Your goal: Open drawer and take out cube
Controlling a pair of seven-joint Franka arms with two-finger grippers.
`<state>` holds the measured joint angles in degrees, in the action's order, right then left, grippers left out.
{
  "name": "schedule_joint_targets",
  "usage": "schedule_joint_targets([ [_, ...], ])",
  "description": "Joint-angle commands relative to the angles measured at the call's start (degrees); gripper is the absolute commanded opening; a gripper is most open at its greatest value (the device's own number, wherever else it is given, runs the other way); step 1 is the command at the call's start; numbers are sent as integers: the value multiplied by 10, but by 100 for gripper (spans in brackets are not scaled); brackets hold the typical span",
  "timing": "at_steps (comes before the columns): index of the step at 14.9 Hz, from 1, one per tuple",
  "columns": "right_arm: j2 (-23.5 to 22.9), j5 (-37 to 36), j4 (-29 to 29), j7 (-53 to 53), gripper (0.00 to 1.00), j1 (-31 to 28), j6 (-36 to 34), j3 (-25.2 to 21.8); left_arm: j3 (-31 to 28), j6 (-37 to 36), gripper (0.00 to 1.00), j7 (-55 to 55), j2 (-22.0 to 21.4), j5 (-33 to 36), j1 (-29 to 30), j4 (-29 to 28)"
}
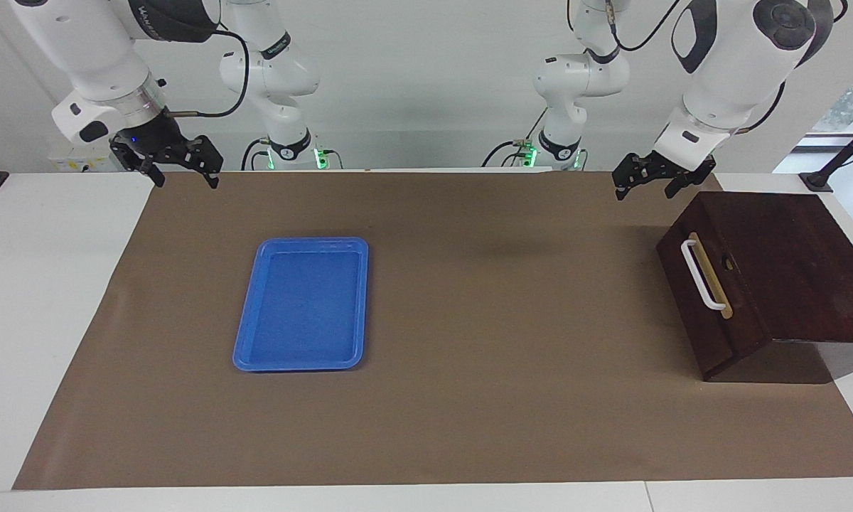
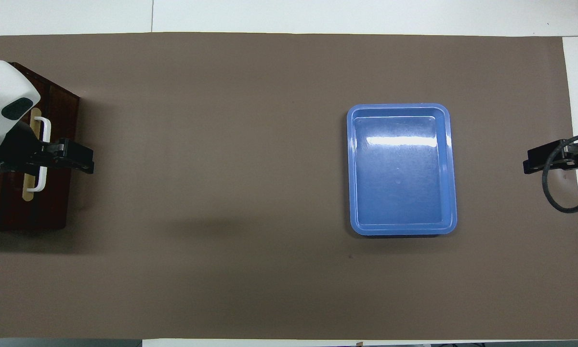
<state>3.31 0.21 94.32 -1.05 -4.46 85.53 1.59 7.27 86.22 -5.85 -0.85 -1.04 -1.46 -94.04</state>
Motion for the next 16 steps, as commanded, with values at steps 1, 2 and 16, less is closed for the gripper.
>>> schedule_joint_targets([
  [1, 6, -9, 3, 7, 100, 1, -5, -1, -6, -1, 100, 5, -3, -5, -6, 3],
  [2, 6, -9, 3, 7, 100, 1, -5, -1, -6, -1, 100, 4, -3, -5, -6, 3],
  [16, 6, -9, 3, 7, 100, 1, -5, -1, -9, 237, 100, 38, -9, 193, 8, -177],
])
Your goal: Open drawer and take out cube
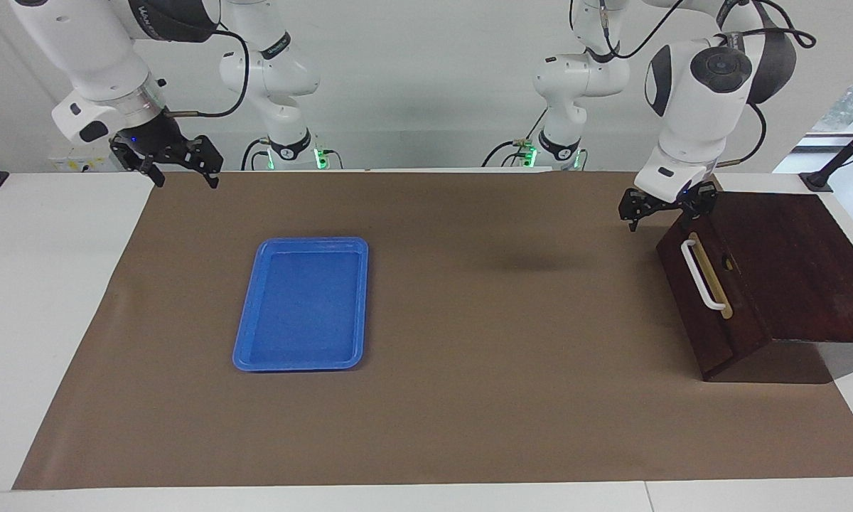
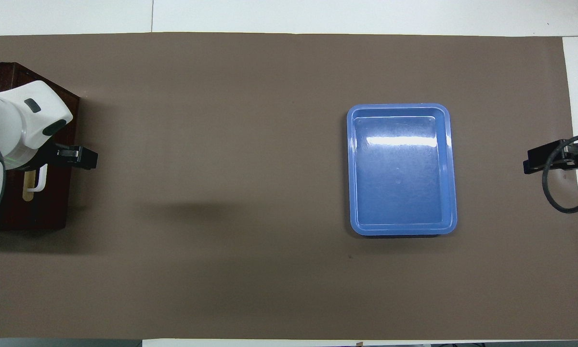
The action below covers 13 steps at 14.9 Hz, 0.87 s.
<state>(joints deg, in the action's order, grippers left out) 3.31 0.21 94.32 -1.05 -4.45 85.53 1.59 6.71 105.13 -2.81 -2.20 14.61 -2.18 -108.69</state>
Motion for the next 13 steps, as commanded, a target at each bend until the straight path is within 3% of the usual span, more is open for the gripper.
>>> schedule_joint_targets([
  [1, 6, -9, 3, 7, 100, 1, -5, -1, -3, 68, 100, 6, 18, 59, 17, -37],
  [6, 6, -9, 3, 7, 100, 1, -5, -1, -3, 147, 100, 3, 60, 126, 45, -64],
  [13, 6, -9, 3, 7, 100, 1, -5, -1, -4, 225, 100, -1, 62, 139, 68, -115],
])
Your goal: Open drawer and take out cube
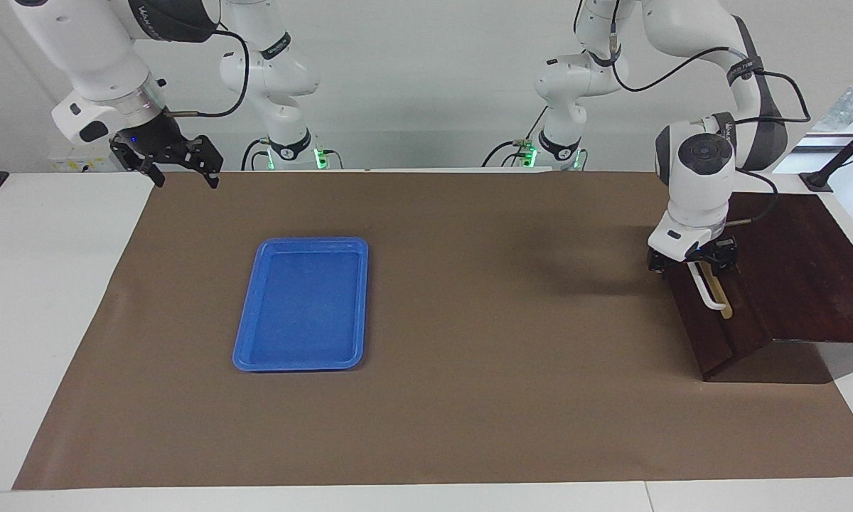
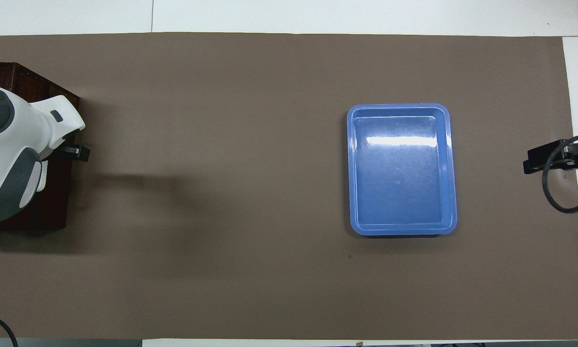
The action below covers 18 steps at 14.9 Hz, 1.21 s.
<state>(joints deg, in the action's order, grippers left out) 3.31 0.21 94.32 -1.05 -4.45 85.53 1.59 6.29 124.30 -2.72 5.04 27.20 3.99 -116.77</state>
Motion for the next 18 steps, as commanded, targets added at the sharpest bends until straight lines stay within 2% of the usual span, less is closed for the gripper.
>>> schedule_joint_targets([
  [1, 6, -9, 3, 7, 100, 1, -5, -1, 0, 41, 100, -2, -12, 13, 5, -43],
  [8, 6, -9, 3, 7, 100, 1, -5, 0, 3, 56, 100, -2, -10, 14, -7, -56],
  [18, 6, -9, 3, 7, 100, 1, -5, 0, 5, 48, 100, -7, -10, 7, -84, -53],
])
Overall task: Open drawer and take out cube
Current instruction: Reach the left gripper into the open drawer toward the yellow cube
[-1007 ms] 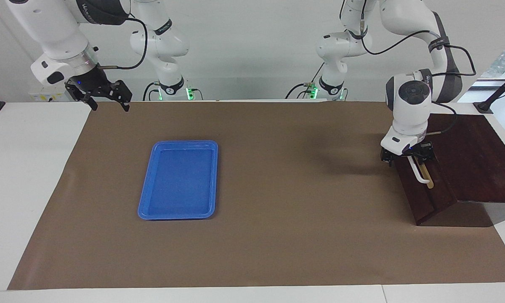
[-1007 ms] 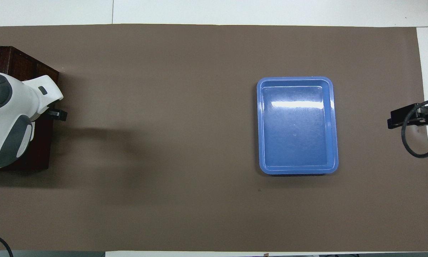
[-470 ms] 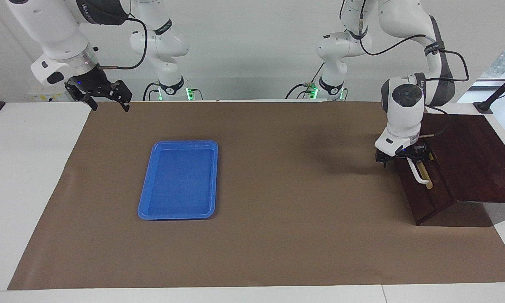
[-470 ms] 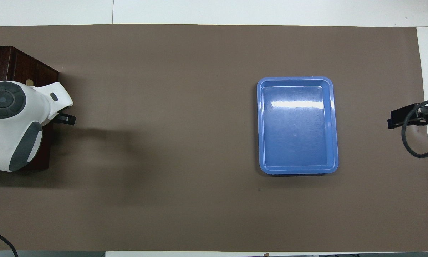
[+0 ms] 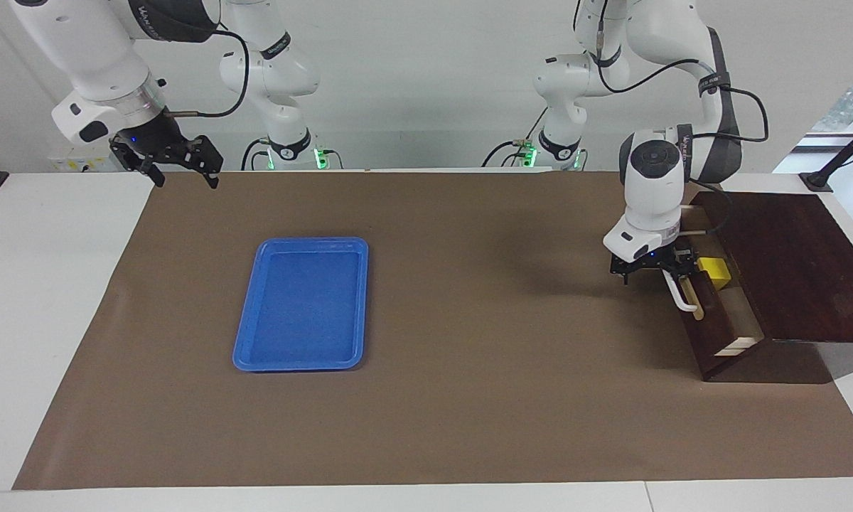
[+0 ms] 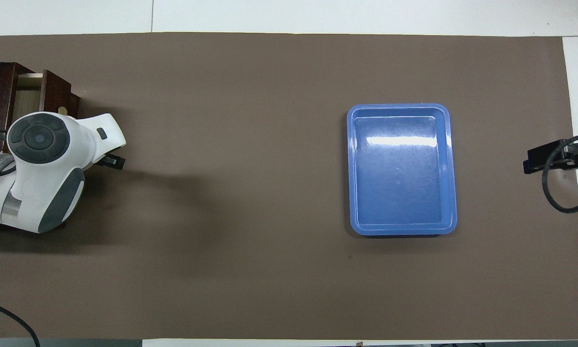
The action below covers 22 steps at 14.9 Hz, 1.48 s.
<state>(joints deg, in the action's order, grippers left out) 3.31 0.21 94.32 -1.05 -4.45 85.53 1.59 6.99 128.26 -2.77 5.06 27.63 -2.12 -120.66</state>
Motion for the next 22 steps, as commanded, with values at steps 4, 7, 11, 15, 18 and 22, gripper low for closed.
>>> schedule_joint_targets([
  [4, 6, -9, 3, 7, 100, 1, -5, -1, -2, 3, 100, -13, -10, -9, -43, -12],
  [7, 6, -9, 3, 7, 100, 1, -5, 0, -2, 0, 100, -14, -11, -14, -56, -12],
  [11, 6, -9, 3, 7, 100, 1, -5, -1, -2, -9, 100, -17, -11, -14, -63, -11],
  [15, 6, -9, 3, 7, 100, 1, -5, -1, -2, -56, 100, -19, -6, -16, -67, 22],
  [18, 6, -9, 3, 7, 100, 1, -5, -1, -2, -144, 100, -7, -3, -57, -78, 93],
  [22, 6, -9, 3, 7, 100, 1, -5, -1, -2, -232, 100, -12, -7, -109, -79, 170],
])
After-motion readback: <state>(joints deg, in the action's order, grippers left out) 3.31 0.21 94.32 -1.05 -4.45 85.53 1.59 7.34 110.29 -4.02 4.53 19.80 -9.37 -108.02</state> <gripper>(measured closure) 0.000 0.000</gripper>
